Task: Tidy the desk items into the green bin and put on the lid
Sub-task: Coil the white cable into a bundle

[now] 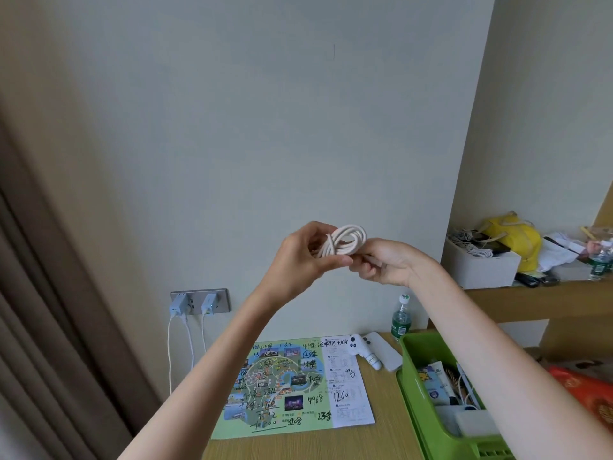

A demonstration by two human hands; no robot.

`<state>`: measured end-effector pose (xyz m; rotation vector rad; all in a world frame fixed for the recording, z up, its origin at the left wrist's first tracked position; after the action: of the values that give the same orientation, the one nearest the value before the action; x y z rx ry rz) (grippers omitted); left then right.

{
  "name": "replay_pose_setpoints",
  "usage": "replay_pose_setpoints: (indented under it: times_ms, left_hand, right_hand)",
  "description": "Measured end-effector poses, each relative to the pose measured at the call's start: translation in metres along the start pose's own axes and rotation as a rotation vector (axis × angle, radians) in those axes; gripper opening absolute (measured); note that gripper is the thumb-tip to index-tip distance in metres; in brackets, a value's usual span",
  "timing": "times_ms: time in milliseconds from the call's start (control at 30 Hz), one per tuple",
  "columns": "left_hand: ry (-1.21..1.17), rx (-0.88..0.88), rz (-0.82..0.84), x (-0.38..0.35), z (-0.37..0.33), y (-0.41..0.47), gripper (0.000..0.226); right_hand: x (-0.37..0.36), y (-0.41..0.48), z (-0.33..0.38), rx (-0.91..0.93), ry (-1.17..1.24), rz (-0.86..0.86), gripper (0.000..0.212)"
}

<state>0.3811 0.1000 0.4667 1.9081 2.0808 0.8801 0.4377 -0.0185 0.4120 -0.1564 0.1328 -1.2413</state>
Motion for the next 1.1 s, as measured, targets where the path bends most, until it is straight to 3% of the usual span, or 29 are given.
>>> replay_pose_setpoints:
  times_ms: [133, 267, 433, 633, 767, 933, 1100]
  left_hand:
    - [0.002, 0.058, -0.143, 0.014, 0.01, 0.004, 0.029]
    - [-0.147, 0.247, -0.22, 0.02, 0.031, 0.001, 0.031]
    - [-0.162, 0.335, -0.239, 0.017, 0.045, -0.002, 0.031]
    - [-0.224, 0.363, -0.134, 0.007, 0.047, -0.004, 0.037]
    - [-0.22, 0.32, -0.052, 0.003, 0.04, -0.004, 0.037]
    - [-0.219, 0.322, -0.017, -0.001, 0.038, -0.005, 0.036]
    - [-0.173, 0.296, -0.028, 0.003, 0.039, -0.005, 0.039]
  right_hand:
    - [-0.006, -0.007, 0.005, 0.223, -0.097, 0.024, 0.022]
    - [-0.009, -0.019, 0.013, 0.457, -0.224, -0.107, 0.021]
    - [0.002, -0.032, 0.026, 0.638, -0.031, -0.28, 0.01]
    - [0.001, -0.032, 0.021, 0.583, 0.158, -0.182, 0.005]
    - [-0.003, -0.032, 0.018, 0.524, 0.259, -0.086, 0.02]
    - [-0.004, -0.03, 0.018, 0.505, 0.248, -0.091, 0.018]
    - [-0.012, -0.03, 0.018, 0.402, 0.074, -0.002, 0.013]
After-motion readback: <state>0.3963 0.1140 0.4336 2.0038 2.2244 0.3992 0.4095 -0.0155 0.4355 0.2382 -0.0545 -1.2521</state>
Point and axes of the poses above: each hand's wrist, its own y-axis towards the middle knuckle, its own x-axis out of the back of the hand, z = x × y, the point moved 9 cm from there along y, towards the middle knuckle, and after that the axes turned 10 degrees about -z, right-handed, at the moved point
